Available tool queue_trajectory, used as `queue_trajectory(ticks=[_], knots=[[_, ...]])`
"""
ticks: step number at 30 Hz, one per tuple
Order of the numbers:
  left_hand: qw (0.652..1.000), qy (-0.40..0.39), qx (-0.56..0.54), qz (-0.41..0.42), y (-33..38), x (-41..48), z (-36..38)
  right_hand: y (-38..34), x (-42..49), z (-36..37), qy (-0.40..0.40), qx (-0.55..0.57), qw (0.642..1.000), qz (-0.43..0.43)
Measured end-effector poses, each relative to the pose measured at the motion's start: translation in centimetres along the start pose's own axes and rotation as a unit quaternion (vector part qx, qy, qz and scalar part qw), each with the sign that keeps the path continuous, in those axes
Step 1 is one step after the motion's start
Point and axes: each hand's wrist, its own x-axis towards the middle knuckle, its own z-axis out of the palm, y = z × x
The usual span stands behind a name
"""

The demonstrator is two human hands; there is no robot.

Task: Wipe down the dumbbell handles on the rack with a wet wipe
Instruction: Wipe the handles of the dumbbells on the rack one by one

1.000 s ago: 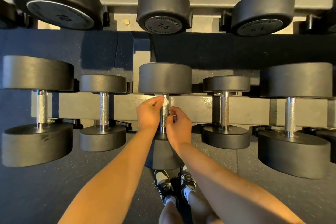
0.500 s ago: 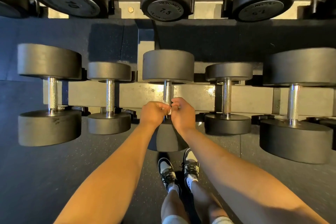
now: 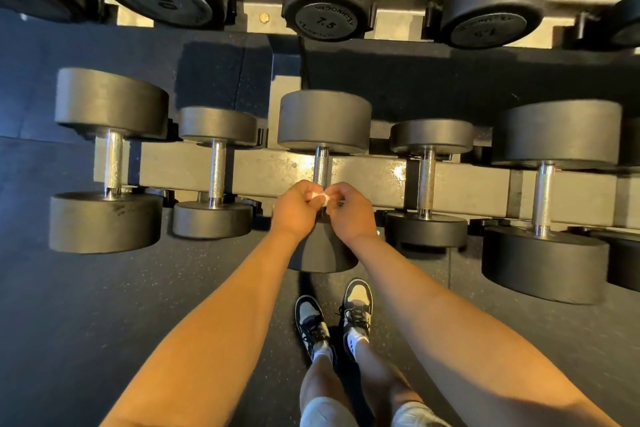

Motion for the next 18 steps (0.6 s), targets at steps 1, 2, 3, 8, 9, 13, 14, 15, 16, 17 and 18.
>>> queue_trajectory(ticks=[1,2,3,8,9,13,14,15,16,17,18], knots=[[1.0,-0.005,0.004,0.012,0.1,-0.1,-0.1,-0.5,0.2,0.0,-0.005,0.012,1.0,-0.003],[1.0,-0.009,0.008,0.019,0.2,0.0,-0.2,-0.8,0.6,0.1,-0.011,0.023,1.0,-0.004],[1.0,-0.012,0.009,0.023,0.3,0.1,-0.4,-1.0,0.9,0.3,-0.013,0.037,0.999,0.0],[0.999,0.027,0.025,0.031,-0.5,-0.1,0.6,-0.7,2.1,0.6,0.072,0.056,0.996,-0.001],[0.997,0.042,0.059,0.037,-0.5,-0.2,1.0,-0.7,2.6,0.6,0.106,0.049,0.993,-0.016],[0.982,0.071,0.165,0.056,-0.5,-0.6,1.2,-0.7,4.7,1.2,0.133,0.02,0.988,-0.079],[0.983,0.067,0.163,0.041,-0.7,-0.5,1.0,-0.8,5.2,1.7,0.118,0.012,0.988,-0.095],[0.986,0.058,0.154,0.023,-0.8,-0.4,0.8,-1.0,5.7,2.1,0.103,0.003,0.989,-0.11],[0.989,0.051,0.141,0.006,-0.9,-0.4,0.7,-1.1,6.1,2.6,0.095,-0.007,0.988,-0.124],[0.99,0.049,0.13,-0.003,-0.9,-0.4,0.7,-1.1,6.4,3.0,0.095,-0.018,0.986,-0.134],[0.991,0.051,0.122,-0.005,-1.0,-0.4,0.7,-1.0,6.6,3.4,0.099,-0.027,0.985,-0.142]])
